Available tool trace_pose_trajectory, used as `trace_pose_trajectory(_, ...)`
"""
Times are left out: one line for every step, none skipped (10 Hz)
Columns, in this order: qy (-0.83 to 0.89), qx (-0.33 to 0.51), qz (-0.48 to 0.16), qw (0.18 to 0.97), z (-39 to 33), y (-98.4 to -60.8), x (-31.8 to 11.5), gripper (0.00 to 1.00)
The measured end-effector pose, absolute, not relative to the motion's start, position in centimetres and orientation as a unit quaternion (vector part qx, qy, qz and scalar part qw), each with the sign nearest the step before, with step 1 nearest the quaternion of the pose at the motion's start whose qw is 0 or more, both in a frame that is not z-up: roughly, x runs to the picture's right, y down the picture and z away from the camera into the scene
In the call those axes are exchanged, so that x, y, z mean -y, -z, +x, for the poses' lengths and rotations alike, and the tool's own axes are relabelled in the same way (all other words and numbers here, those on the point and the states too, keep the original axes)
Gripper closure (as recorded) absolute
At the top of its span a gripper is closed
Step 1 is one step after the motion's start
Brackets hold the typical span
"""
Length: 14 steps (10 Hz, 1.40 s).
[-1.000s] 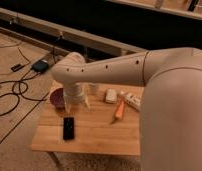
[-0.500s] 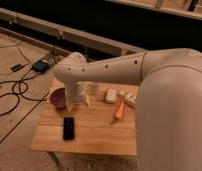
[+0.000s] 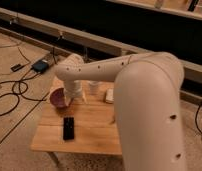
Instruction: Pick up the ceramic bowl
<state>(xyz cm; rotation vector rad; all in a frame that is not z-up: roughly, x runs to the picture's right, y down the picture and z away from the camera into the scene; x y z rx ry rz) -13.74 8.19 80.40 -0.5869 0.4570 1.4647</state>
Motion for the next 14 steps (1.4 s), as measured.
trace_pose_trajectory(-0.651, -0.2, -0.264, 0.683, -14.4, -81.4, -8.2, 0.35)
trace_pose_trajectory(-0.647, -0.197, -0.267, 0.686, -15.3, -82.9, -8.3, 0.35)
trace_pose_trajectory(-0.646, -0.196, -0.269, 0.687, -15.9, -84.0, -8.3, 0.35)
trace_pose_trajectory(-0.645, -0.196, -0.269, 0.688, -16.4, -85.4, -8.2, 0.35)
trace_pose_trajectory(-0.646, -0.194, -0.27, 0.687, -16.9, -86.5, -7.9, 0.35)
trace_pose_trajectory(-0.648, -0.192, -0.272, 0.685, -17.3, -87.5, -7.7, 0.35)
trace_pose_trajectory(-0.65, -0.192, -0.273, 0.683, -17.6, -88.3, -7.4, 0.35)
trace_pose_trajectory(-0.653, -0.192, -0.274, 0.679, -17.7, -89.0, -7.3, 0.35)
trace_pose_trajectory(-0.657, -0.194, -0.276, 0.674, -17.7, -90.0, -7.1, 0.35)
trace_pose_trajectory(-0.66, -0.196, -0.279, 0.67, -17.5, -90.8, -7.1, 0.35)
trace_pose_trajectory(-0.661, -0.198, -0.28, 0.667, -17.3, -91.1, -7.2, 0.35)
trace_pose_trajectory(-0.665, -0.203, -0.283, 0.661, -16.8, -91.9, -7.3, 0.35)
trace_pose_trajectory(-0.664, -0.207, -0.287, 0.659, -16.5, -92.3, -7.6, 0.36)
trace_pose_trajectory(-0.662, -0.209, -0.291, 0.658, -16.4, -92.6, -8.0, 0.4)
